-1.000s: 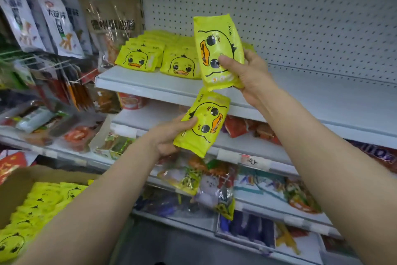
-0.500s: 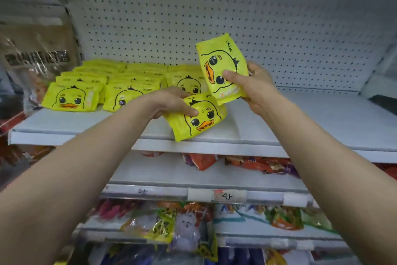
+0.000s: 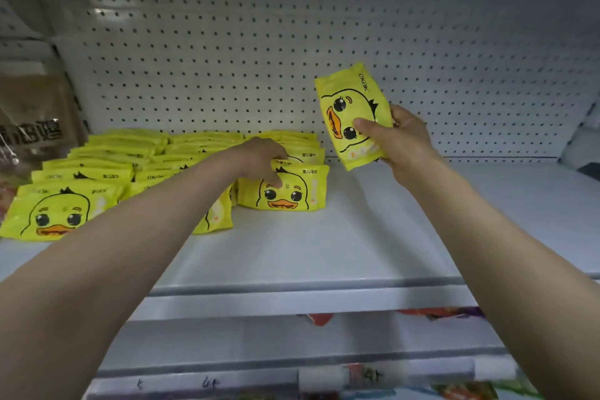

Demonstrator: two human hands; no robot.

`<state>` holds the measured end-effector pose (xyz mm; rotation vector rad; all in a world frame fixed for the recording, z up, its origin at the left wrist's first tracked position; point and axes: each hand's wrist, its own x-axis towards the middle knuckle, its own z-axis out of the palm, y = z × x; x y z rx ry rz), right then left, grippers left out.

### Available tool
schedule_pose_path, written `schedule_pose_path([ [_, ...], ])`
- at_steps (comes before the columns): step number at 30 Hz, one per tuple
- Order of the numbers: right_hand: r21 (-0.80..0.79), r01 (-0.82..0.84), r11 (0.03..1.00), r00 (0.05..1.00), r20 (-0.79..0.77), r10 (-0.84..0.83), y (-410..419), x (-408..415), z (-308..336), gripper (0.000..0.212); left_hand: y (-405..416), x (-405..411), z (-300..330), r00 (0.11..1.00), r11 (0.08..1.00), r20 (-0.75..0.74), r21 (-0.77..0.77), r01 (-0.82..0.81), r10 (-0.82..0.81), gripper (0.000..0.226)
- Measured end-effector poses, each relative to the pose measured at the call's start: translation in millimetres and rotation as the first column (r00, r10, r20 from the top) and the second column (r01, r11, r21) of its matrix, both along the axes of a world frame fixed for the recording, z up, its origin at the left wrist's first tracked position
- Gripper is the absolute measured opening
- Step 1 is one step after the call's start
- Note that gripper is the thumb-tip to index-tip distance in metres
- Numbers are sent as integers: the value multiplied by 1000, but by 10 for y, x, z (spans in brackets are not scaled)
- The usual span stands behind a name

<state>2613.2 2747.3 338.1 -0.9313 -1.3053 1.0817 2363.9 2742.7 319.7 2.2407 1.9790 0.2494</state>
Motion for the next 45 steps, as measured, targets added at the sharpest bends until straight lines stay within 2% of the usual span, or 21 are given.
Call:
schedule_pose_path([
  [4, -11, -10, 1000, 1000, -1, 10, 112, 33, -55, 36, 187, -88, -82, 997, 998, 67, 54, -33, 29, 61],
  [7, -11, -12, 1000, 999, 30, 12, 173, 97, -56, 33, 226, -108, -146, 991, 994, 123, 93, -65, 54, 57],
  [14, 19, -50, 999, 991, 122, 47, 280, 103, 18, 29, 130, -85, -255, 990, 947, 38, 291, -138, 132, 59],
  [19, 100, -82, 992, 950, 310, 47, 330, -56, 30, 38, -153, -153, -337, 968, 895, 61, 369, -249, 244, 56],
  [21, 154, -105, 983, 888, 460, 23, 372, -126, 10, 41, -331, -209, -387, 944, 864, 51, 388, -320, 326, 58],
  [24, 192, -196, 962, 723, 690, 10, 366, -258, -49, 41, -548, -270, -518, 917, 837, 46, 394, -380, 395, 63],
  [27, 115, -326, 938, 570, 815, 99, 319, -423, -180, 44, -632, -325, -648, 926, 835, 21, 426, -349, 376, 62],
  [29, 84, -356, 931, 525, 842, 125, 328, -530, -300, 48, -658, -346, -690, 932, 830, 13, 450, -330, 363, 61],
  [34, 50, -388, 920, 498, 851, 164, 352, -707, -479, 52, -680, -382, -785, 951, 822, 3, 502, -269, 310, 62],
  [40, 219, -356, 909, 338, 937, -94, 344, -882, -478, 82, -640, -447, -848, 955, 811, -27, 535, -235, 294, 63],
  [45, 290, -410, 865, 214, 952, -218, 284, -947, -457, 75, -630, -449, -863, 954, 811, -36, 537, -233, 298, 65],
])
